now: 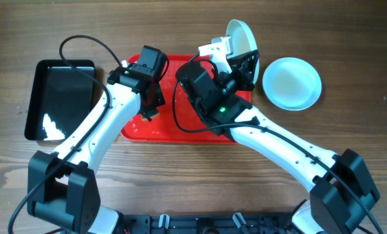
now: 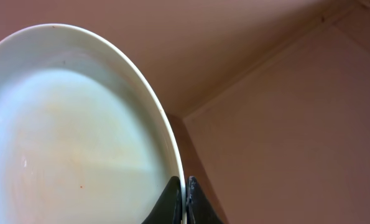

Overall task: Clean dirty plates on tray and stack at the side
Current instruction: 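Lift the last plate with the right gripper and stack it on the pile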

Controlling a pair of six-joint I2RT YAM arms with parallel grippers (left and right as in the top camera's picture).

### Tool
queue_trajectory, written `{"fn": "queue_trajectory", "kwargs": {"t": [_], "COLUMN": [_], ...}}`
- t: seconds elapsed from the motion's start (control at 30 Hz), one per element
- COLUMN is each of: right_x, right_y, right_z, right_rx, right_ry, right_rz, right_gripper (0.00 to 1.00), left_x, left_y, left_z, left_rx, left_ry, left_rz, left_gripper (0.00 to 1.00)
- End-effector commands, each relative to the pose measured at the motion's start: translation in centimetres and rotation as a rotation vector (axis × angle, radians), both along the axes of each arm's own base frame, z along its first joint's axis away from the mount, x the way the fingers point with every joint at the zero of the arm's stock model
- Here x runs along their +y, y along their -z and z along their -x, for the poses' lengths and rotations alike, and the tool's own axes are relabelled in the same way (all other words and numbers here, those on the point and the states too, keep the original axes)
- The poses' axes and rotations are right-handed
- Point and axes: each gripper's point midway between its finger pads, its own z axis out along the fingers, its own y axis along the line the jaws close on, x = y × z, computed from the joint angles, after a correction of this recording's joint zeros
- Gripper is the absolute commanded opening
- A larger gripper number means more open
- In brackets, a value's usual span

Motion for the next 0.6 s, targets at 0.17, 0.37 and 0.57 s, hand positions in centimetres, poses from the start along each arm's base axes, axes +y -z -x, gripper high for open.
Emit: {"fn": "queue_trajectory", "kwargs": {"t": [0.17, 0.37, 0.57], "right_x": [1.2, -0.3, -1.5], "right_y": [1.7, 11.6, 8.4], "right_z": [-0.9, -0.1, -0.7], "right_rx": [-0.016, 0.302, 0.449], "right_ry": [-0.075, -0.067, -0.241], "right_rz": [-0.153, -0.778, -1.424], "right_gripper": [0.04, 0.04, 0.04], "left_x": [0.1, 0.1, 0.1], "left_y": [0.3, 0.3, 0.3], "left_z": [0.0, 0.0, 0.0], "left_rx": [0.006, 0.007, 0.007], "left_ry": [0.006, 0.009, 0.009], "left_rz": [-0.003, -0.004, -0.003], "left_gripper": [0.04, 0.04, 0.04]}}
